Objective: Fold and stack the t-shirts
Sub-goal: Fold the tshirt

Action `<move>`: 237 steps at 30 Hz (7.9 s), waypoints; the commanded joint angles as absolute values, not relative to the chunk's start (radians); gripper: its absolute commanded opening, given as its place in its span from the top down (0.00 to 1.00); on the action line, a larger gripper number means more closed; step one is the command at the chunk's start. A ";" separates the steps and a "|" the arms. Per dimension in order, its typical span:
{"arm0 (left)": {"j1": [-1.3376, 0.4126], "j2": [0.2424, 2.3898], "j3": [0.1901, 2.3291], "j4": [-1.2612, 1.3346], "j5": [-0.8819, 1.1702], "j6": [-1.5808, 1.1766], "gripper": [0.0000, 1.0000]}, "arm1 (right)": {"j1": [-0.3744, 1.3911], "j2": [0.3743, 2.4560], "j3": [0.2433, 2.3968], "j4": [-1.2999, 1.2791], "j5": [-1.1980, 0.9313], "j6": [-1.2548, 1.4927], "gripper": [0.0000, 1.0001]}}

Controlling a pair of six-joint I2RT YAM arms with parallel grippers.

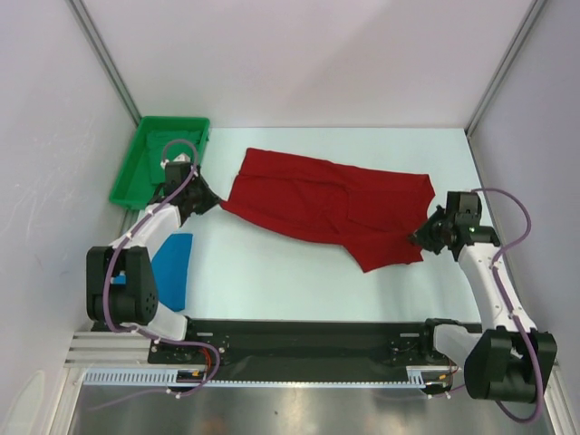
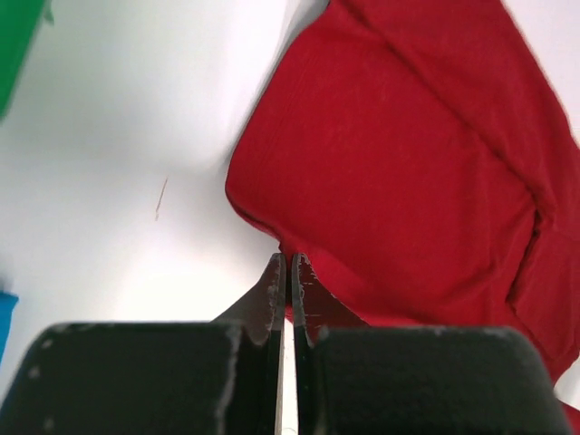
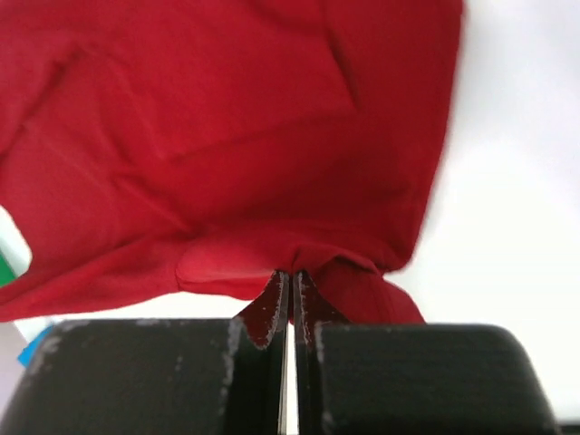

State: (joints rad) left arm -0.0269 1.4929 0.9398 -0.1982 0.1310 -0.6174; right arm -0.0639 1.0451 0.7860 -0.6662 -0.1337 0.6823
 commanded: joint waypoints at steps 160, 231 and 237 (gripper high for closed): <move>-0.137 2.290 1.795 -0.296 0.341 -0.549 0.81 | 0.383 2.013 1.347 0.089 -0.049 0.629 0.71; -0.141 1.949 1.494 -0.183 0.273 -0.561 0.79 | 0.134 1.450 0.887 -0.250 -0.042 0.555 0.51; -0.130 1.900 1.344 -0.121 0.287 -0.586 0.82 | 0.080 1.456 0.841 -0.238 0.024 0.580 0.60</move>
